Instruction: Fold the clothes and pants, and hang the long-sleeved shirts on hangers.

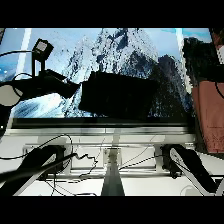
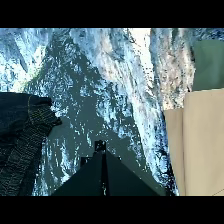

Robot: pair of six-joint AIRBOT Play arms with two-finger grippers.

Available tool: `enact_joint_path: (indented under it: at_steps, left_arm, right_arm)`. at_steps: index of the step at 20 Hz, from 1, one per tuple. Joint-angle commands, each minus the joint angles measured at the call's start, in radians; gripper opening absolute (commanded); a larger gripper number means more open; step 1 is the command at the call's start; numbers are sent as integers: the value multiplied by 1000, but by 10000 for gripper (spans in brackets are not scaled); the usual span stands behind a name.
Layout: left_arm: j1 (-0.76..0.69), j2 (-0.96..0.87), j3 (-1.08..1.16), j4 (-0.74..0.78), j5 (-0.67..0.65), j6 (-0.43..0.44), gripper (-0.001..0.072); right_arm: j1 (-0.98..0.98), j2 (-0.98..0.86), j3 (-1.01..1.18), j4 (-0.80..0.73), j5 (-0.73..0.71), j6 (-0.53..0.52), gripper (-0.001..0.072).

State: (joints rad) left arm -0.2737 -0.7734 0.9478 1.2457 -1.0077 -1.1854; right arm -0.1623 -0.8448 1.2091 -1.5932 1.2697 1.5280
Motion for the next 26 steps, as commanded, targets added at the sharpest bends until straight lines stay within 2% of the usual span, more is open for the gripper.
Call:
enact_joint_path:
  at_steps: [1,19,20,23,26]
  left_arm:
    - [1,1,0,0,0,0,701]
    - [1,1,0,-1,23,-3,701]
    - [1,1,0,-1,23,-3,701]
    - [1,0,0,0,24,-3,701]
    - [1,0,0,0,23,-3,692]
  right_arm:
    - [1,-1,0,0,1,0,38]
    - [1,-3,-1,-7,-32,-2,37]
    - [1,-11,-9,-8,6,-16,37]
    - [1,-48,-158,34,160,-163,36]
    - [1,-75,-444,273,174,-230,36]
